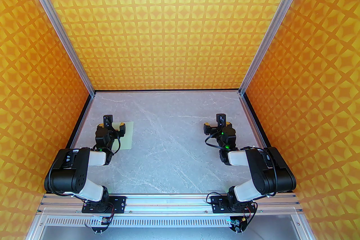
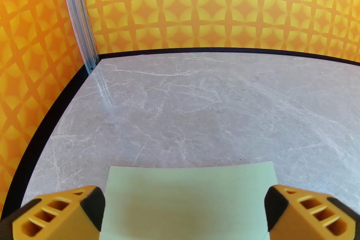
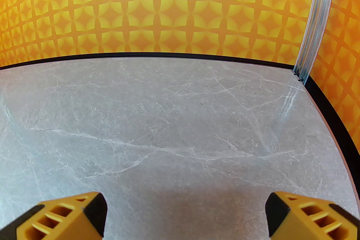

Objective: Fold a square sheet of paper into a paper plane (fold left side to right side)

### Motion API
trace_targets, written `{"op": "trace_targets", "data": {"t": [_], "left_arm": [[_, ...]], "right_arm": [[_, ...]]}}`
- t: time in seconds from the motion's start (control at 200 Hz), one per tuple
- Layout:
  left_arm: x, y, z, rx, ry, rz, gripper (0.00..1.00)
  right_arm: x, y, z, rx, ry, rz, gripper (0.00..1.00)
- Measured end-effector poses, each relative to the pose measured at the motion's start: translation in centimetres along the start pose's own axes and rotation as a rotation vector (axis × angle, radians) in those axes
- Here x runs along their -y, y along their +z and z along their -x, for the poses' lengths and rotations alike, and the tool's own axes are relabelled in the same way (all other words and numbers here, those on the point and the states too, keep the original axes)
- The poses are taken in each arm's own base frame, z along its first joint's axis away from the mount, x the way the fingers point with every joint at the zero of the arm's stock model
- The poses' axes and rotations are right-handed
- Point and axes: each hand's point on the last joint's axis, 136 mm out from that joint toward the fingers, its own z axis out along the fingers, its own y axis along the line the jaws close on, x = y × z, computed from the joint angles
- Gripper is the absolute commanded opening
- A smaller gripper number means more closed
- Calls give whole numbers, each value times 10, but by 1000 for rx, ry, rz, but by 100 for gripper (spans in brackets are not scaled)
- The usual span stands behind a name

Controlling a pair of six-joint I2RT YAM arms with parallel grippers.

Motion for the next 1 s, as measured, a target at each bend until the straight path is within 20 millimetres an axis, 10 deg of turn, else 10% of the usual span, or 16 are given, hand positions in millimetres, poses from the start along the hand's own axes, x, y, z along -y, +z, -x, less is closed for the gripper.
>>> {"op": "trace_targets", "data": {"t": [1.0], "left_arm": [[-3, 0, -4, -15, -2, 7, 99]], "right_arm": [[0, 0, 0, 0, 0, -2, 99]]}}
